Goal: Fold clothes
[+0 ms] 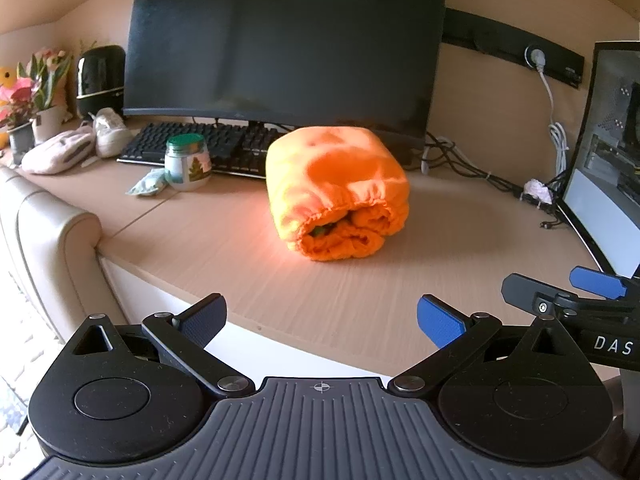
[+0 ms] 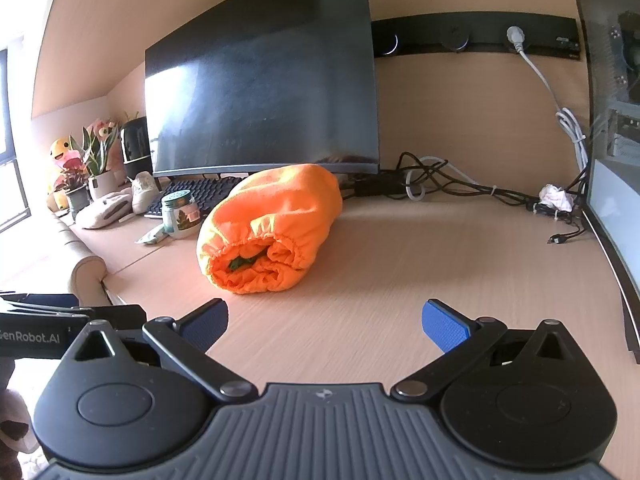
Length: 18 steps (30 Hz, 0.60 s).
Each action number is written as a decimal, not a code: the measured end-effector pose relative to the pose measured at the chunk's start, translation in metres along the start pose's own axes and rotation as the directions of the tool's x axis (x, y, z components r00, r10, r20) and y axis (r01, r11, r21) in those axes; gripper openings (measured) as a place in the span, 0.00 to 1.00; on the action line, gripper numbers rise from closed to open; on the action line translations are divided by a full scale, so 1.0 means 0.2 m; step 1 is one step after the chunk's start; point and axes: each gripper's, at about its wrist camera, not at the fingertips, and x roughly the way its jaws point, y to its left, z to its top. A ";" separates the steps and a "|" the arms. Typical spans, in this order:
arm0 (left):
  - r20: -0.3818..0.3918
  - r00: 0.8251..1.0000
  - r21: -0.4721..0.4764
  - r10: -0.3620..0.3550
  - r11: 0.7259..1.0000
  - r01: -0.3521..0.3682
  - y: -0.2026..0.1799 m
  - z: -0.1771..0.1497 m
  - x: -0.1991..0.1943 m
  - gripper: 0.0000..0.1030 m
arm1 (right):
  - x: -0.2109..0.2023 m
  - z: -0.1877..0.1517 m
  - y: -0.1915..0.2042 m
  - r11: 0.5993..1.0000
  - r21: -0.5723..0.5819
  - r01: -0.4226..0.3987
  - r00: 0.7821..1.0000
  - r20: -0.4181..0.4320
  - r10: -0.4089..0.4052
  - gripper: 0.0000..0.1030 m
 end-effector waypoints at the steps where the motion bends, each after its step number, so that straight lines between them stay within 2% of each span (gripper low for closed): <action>1: -0.001 1.000 0.001 0.001 1.000 -0.001 0.00 0.00 0.00 1.00 | 0.00 0.00 0.00 1.000 -0.001 0.000 1.000 0.000 0.000 1.00; 18: -0.006 1.000 0.015 -0.005 1.000 0.005 -0.02 0.01 0.01 1.00 | 0.00 -0.01 -0.01 1.000 0.006 0.011 1.000 -0.007 -0.011 1.00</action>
